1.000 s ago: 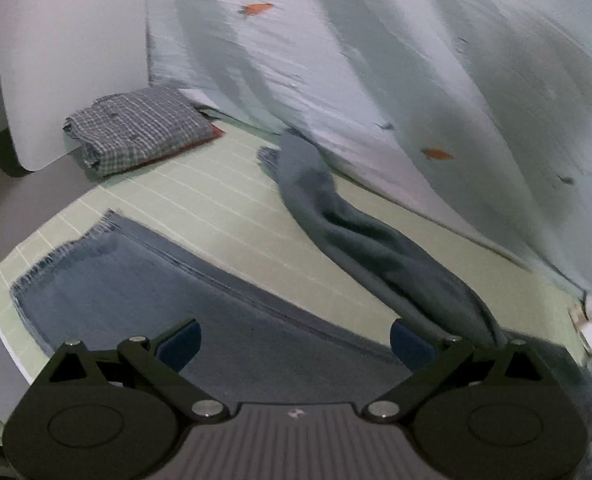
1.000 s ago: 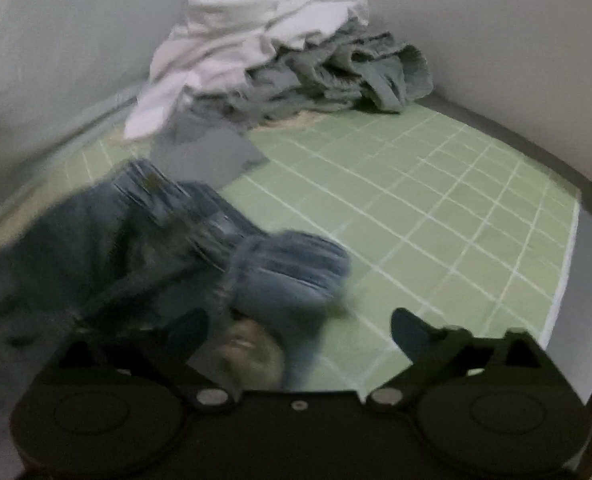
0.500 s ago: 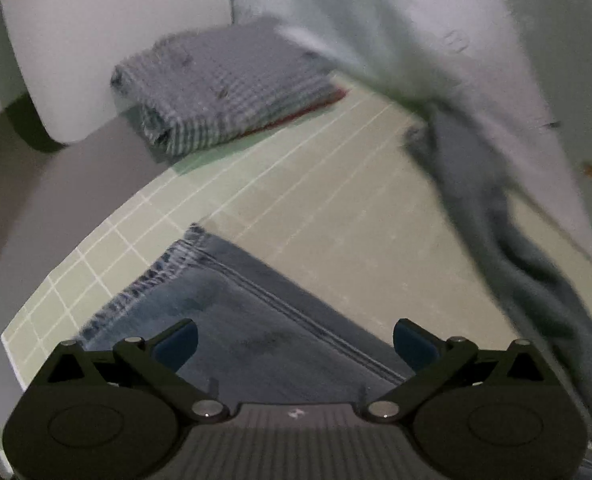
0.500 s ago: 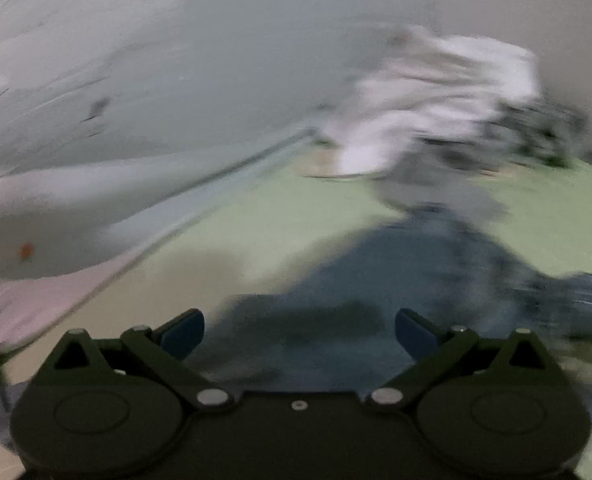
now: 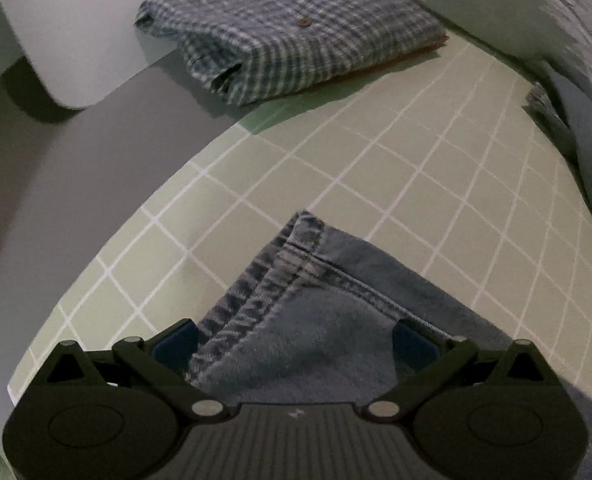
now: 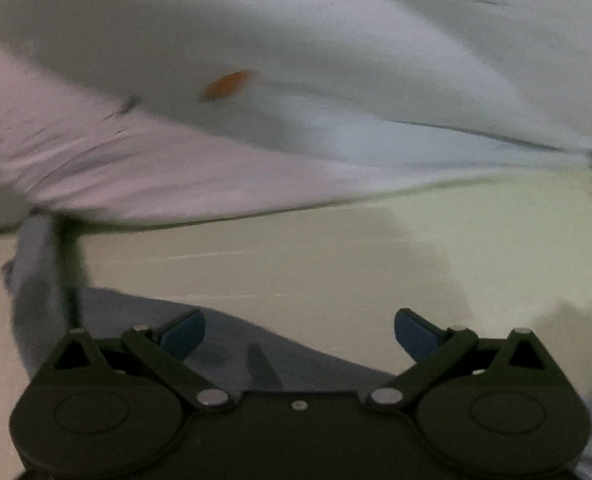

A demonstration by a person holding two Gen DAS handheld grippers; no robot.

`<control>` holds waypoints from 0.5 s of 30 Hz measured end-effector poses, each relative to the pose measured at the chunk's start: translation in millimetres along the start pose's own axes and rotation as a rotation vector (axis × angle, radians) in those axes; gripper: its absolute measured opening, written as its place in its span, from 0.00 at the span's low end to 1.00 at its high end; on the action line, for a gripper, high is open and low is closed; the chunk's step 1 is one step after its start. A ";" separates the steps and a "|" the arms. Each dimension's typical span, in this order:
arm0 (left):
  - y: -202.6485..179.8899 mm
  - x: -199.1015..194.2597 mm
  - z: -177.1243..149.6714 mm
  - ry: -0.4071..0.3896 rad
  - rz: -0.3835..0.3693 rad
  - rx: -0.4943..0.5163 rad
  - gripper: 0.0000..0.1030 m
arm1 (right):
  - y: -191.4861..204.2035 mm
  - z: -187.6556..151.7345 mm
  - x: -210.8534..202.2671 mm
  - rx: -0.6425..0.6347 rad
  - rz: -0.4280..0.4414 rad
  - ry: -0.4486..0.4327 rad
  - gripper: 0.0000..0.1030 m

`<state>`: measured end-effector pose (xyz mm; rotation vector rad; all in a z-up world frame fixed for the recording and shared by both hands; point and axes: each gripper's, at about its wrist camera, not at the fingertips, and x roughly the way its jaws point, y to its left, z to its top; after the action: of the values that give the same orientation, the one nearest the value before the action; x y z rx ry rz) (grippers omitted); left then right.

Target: Fold clothes

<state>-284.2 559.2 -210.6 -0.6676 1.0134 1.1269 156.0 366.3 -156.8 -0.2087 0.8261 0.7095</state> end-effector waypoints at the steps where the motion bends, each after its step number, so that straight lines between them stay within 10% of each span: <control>1: -0.3 -0.5 -1.0 -0.010 0.000 0.004 1.00 | 12.1 3.7 9.4 -0.032 0.043 0.013 0.99; 11: 1.9 2.2 0.7 -0.012 -0.013 0.003 1.00 | 79.1 -0.2 59.4 -0.165 0.138 0.107 0.96; 15: 1.1 1.7 -4.0 -0.036 -0.011 0.004 1.00 | 89.0 -6.3 46.8 -0.236 0.135 0.099 0.65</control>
<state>-286.3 556.8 -213.7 -0.6469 0.9794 1.1233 116.2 453.8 -186.8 -0.4058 0.8555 0.9310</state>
